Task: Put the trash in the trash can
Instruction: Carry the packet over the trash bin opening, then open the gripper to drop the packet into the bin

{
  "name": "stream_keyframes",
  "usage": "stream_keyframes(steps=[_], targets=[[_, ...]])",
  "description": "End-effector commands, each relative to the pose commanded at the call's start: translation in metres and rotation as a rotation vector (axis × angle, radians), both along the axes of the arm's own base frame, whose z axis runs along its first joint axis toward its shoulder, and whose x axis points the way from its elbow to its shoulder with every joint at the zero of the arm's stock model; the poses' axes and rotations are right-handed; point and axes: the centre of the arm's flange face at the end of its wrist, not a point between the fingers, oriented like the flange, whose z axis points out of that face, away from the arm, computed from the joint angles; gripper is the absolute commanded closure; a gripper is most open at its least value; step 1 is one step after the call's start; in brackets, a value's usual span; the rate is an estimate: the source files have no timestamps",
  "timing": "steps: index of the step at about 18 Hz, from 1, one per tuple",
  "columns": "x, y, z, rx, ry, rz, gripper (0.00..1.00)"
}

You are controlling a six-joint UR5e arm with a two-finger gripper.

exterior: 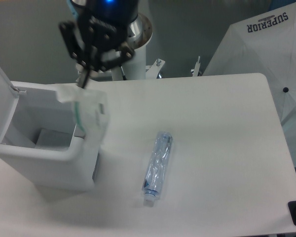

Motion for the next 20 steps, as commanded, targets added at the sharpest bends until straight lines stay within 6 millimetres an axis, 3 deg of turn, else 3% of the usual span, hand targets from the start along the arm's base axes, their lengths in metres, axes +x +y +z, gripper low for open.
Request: stream_keyframes(steps=[7,12,14,16,17,18,20], targets=[[0.032,0.011,0.003,0.025,-0.063,-0.050,1.00],[0.027,0.017,-0.029,-0.008,-0.089,-0.060,0.87],[0.024,0.020,-0.043,-0.003,-0.083,-0.062,0.72],[0.022,0.022,-0.054,0.000,-0.074,-0.060,0.26],[0.021,0.023,-0.057,0.001,-0.068,-0.058,0.10],[0.020,0.023,-0.060,0.003,-0.065,-0.058,0.00],[0.019,0.025,-0.062,0.004,-0.064,-0.058,0.00]])
